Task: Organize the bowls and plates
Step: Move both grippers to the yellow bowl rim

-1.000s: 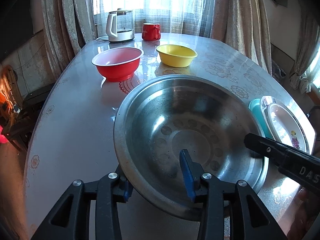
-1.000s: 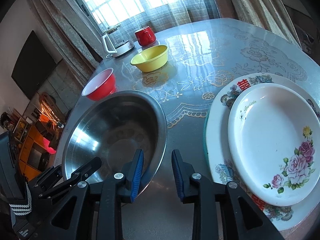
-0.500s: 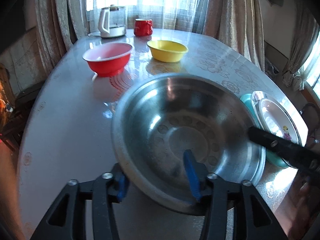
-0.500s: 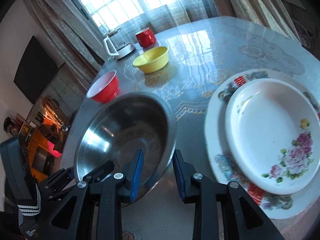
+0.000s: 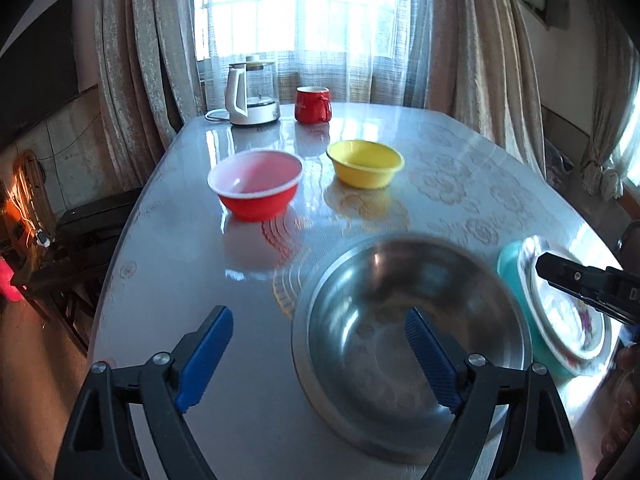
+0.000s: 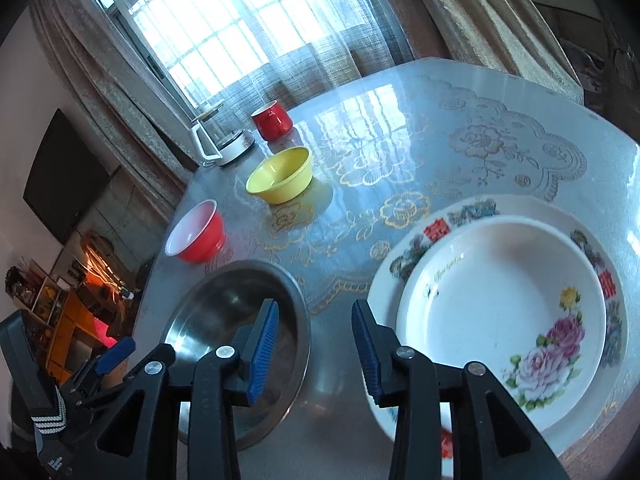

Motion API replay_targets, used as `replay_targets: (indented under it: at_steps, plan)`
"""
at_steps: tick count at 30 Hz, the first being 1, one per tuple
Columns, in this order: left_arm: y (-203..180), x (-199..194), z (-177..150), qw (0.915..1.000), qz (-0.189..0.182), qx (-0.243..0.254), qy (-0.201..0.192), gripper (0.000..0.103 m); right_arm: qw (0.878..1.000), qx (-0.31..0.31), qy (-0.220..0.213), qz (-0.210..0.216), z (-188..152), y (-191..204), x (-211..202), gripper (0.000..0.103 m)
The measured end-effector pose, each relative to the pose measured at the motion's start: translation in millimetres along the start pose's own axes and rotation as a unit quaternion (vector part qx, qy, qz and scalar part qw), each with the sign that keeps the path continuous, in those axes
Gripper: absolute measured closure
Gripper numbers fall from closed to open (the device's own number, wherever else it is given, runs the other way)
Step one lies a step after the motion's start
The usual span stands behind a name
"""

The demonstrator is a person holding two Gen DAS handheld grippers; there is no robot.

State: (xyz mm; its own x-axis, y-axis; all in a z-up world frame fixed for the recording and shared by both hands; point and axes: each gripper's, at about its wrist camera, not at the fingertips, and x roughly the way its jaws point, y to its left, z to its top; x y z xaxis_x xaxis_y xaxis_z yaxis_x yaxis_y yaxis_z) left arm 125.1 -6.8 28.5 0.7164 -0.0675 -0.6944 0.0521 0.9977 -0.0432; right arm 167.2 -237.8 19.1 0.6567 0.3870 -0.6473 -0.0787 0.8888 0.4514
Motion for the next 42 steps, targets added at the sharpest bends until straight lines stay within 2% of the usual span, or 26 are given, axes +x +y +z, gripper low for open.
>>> replay_targets:
  at_steps: [5, 12, 15, 23, 27, 33, 42]
  plan:
    - [3, 12, 32, 0.9999, 0.008, -0.007, -0.007, 0.006, 1.0, -0.015, 0.001, -0.013, 28, 5, 11, 0.062]
    - [-3, 39, 72, 0.9999, 0.012, 0.0, 0.002, 0.004, 1.0, -0.009, 0.016, -0.018, 70, 5, 40, 0.062]
    - [-8, 50, 84, 0.9996, 0.026, 0.012, 0.007, 0.004, 0.999, -0.005, 0.03, -0.018, 86, 5, 57, 0.062]
    - [-21, 74, 98, 0.9982, 0.047, 0.036, 0.01, 0.004, 0.998, -0.016, 0.053, -0.025, 117, 7, 102, 0.062]
    - [-23, 85, 104, 0.9981, 0.045, 0.039, 0.016, 0.004, 0.998, -0.016, 0.06, -0.031, 135, 8, 129, 0.062]
    - [-20, 101, 116, 0.9985, 0.043, 0.027, 0.022, 0.004, 0.997, 0.002, 0.076, -0.003, 156, 10, 162, 0.062]
    - [-13, 119, 126, 0.9982, 0.05, 0.015, 0.029, 0.004, 0.994, 0.006, 0.113, -0.004, 167, 16, 212, 0.062]
